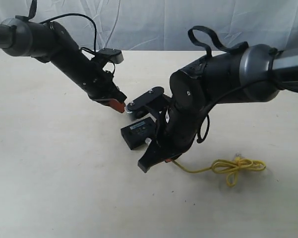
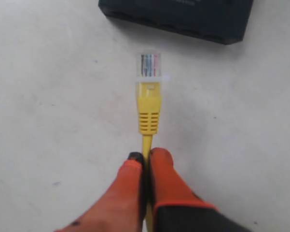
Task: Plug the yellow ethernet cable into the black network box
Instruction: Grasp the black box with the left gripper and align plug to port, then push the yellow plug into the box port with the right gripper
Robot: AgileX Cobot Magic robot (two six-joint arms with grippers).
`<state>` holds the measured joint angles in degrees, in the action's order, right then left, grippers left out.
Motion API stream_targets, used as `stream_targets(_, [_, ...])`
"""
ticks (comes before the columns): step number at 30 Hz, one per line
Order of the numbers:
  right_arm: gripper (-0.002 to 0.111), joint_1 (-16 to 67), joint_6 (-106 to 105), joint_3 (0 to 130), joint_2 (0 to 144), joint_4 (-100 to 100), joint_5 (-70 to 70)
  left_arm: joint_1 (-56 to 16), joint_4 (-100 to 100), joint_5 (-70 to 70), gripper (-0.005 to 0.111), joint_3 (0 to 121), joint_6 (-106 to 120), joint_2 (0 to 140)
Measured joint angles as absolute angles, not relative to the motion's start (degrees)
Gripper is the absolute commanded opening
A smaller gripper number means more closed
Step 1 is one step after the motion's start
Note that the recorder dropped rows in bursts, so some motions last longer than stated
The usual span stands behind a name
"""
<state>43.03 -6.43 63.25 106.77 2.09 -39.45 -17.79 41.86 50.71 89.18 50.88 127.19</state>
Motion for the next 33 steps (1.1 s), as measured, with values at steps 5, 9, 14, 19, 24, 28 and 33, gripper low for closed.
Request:
stream_targets(5, [-0.001,43.03,-6.43,63.25,109.9,1.79,-37.78,-18.15,44.71,53.51,0.0,89.41,52.36,129.25])
stream_targets(9, [-0.001,43.03,-6.43,63.25,110.61,1.71,-34.73,-18.24,45.54,54.7,0.0,89.41,52.7,130.16])
stream_targets(14, [-0.001,43.07,-6.63,63.25,110.61,1.27,-34.05,-18.24,47.01,55.44,0.0,89.41,52.82,131.37])
stream_targets(19, [-0.001,43.07,-6.63,63.25,110.61,0.52,-33.14,-18.24,47.6,55.78,0.0,89.41,52.93,131.61])
stream_targets(24, [-0.001,43.07,-6.63,63.25,111.62,0.52,-32.99,-18.24,47.6,56.12,0.0,89.41,52.93,131.61])
stream_targets(28, [-0.001,43.07,-7.06,63.25,112.35,0.0,-32.55,-18.24,47.6,56.12,0.0,89.41,52.93,131.61])
stream_targets(33, [-0.001,43.07,-7.32,63.25,112.35,0.0,-30.99,-18.24,47.7,56.23,0.0,89.41,52.93,131.61])
